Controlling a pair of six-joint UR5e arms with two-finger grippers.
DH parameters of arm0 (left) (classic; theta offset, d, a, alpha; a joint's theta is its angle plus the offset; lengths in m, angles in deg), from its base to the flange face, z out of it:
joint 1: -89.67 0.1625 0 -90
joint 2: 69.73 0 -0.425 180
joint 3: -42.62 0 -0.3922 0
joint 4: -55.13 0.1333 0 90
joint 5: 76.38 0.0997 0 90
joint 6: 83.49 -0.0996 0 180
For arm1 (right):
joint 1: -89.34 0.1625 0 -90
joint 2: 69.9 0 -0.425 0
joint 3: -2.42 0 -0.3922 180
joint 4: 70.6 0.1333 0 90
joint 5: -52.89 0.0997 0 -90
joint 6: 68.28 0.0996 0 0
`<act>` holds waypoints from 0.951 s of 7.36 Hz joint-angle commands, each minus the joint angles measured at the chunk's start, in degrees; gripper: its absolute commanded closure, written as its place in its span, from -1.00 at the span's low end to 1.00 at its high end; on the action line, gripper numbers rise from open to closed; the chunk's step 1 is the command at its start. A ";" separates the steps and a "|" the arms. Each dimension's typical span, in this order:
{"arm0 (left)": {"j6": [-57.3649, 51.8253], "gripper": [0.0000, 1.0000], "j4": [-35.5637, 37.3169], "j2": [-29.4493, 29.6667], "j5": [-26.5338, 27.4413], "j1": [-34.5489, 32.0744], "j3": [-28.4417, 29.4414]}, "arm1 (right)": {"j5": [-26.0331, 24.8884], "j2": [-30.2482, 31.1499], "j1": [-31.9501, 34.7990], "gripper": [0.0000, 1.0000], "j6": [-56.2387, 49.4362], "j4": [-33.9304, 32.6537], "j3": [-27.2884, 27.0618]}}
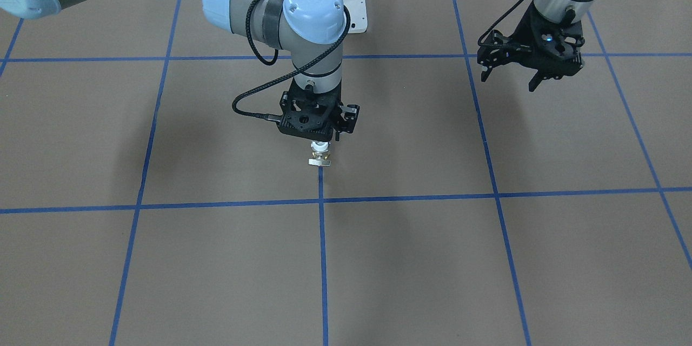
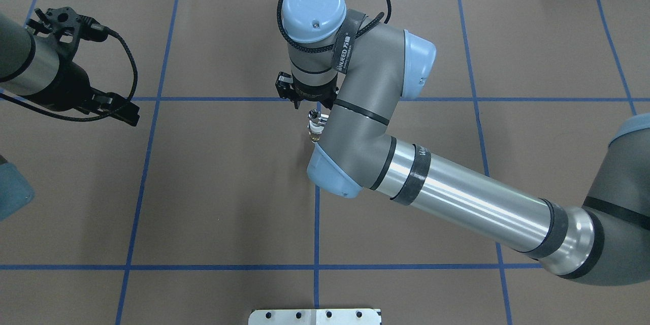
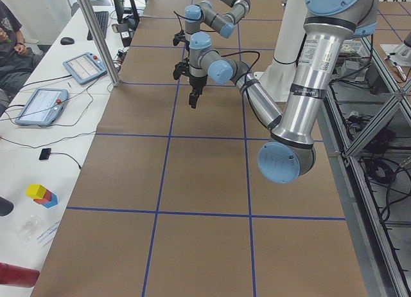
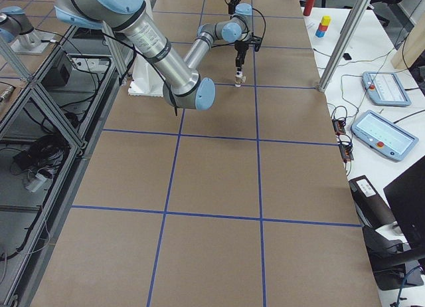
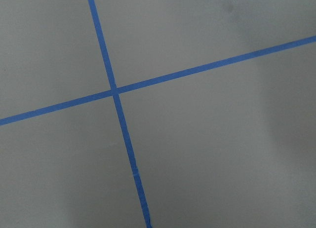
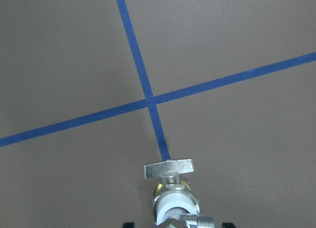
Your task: Assemble PPR valve and pipe with both arms
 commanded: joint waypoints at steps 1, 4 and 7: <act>0.02 -0.98 0.00 -0.05 -0.26 0.00 -0.10 | 1.81 9.92 2.92 -1.00 -0.57 -0.23 -13.45; -2.69 -0.98 -0.18 -2.60 -0.96 -2.45 -1.15 | 3.05 29.54 8.71 -1.00 -15.72 0.29 -27.83; -20.83 -0.98 -0.44 -13.03 -9.20 -15.42 -2.13 | 9.61 45.72 21.77 -1.00 -36.62 2.04 -32.00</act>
